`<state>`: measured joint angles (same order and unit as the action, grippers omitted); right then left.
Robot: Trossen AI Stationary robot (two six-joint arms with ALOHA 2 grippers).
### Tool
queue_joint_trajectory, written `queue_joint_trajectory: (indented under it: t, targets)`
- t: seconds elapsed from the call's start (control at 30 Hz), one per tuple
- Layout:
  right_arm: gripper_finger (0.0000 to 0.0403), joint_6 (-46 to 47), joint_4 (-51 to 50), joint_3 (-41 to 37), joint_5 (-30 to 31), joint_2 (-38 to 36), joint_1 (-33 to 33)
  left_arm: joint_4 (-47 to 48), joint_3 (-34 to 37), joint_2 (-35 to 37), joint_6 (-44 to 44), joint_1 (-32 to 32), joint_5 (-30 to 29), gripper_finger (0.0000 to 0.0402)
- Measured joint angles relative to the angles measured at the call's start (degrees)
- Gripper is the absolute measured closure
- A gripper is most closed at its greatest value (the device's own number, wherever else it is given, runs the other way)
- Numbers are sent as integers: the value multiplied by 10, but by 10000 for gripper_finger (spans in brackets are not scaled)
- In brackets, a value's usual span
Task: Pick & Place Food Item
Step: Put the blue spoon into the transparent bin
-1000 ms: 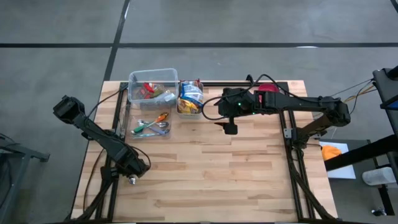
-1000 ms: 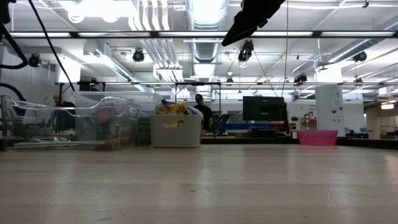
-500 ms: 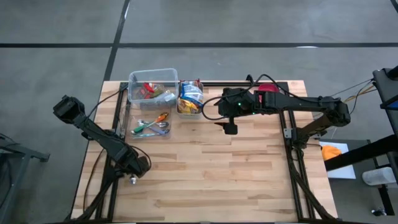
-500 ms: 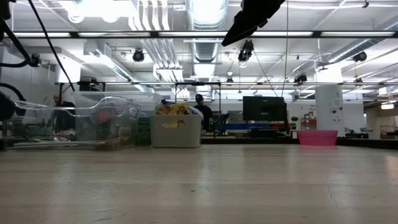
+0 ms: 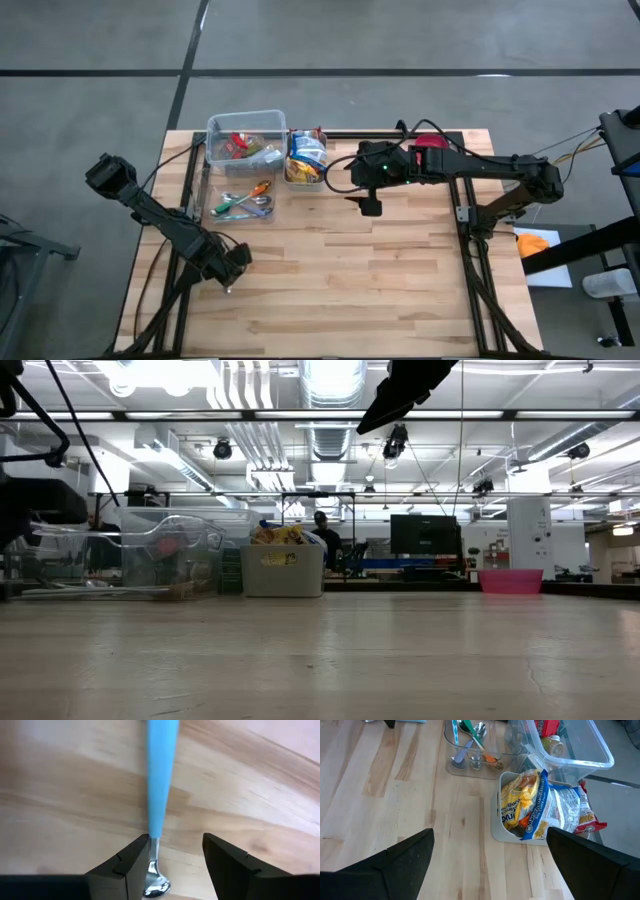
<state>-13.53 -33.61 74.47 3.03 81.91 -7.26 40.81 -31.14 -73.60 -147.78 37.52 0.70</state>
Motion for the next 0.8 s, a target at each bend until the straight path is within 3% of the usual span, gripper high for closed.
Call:
queue_joint_trajectory:
  t: [0.33,0.8]
  targets:
    - [18,0,0,0,0,0,0,-38,0,0,68,0,-9,214]
    - [18,0,0,0,0,0,0,-40,22,2,24,0,18,214]
